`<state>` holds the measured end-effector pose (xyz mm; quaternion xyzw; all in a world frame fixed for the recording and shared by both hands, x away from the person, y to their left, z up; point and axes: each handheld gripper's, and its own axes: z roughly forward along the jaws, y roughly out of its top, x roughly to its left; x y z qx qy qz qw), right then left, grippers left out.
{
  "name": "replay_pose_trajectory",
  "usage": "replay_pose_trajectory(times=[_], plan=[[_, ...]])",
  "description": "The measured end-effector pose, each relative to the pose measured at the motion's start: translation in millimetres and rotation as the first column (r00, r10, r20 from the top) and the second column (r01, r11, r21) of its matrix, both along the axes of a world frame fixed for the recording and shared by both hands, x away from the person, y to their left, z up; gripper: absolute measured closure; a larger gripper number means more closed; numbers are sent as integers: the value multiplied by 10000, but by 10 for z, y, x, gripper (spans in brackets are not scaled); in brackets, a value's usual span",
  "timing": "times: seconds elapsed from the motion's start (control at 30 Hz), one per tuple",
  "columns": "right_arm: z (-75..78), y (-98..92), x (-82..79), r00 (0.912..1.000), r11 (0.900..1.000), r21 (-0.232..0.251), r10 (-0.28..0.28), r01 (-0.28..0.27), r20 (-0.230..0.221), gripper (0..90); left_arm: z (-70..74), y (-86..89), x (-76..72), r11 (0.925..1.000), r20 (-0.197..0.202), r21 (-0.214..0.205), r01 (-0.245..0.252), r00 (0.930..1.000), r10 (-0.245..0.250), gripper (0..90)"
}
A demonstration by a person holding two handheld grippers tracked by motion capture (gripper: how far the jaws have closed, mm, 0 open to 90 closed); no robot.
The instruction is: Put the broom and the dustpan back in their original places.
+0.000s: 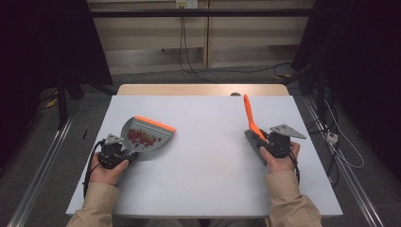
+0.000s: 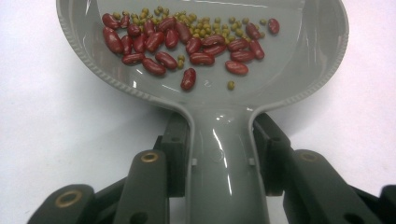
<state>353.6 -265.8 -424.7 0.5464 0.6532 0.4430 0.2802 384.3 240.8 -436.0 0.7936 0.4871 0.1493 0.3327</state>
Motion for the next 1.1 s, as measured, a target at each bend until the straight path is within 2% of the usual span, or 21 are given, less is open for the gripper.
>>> replay_pose_trajectory(times=[0.13,0.5,0.7,0.9,0.97,1.1], plan=[[-21,-75,9,9998,9998,79,-179,180,-95,706,-10,-1,13,9999,-102,3,-138,9999,138,632],[-37,-152,26,9993,9992,-99,-385,385,-26,706,-39,-31,43,9983,-22,179,-554,9985,555,631],[-50,-205,38,9984,9980,-296,-558,557,-43,706,-65,-75,49,9981,-51,286,-548,9985,549,629],[-115,-208,40,9978,9957,-702,-616,598,-238,706,-74,-75,33,9978,-48,203,-630,9980,631,626],[-123,-193,37,9981,9956,-739,-599,584,-173,706,-72,-83,21,9980,-19,135,-619,9981,620,619],[-127,-160,33,9982,9954,-777,-575,560,-162,704,-56,-120,-26,9991,1,-95,-421,9991,421,557]])
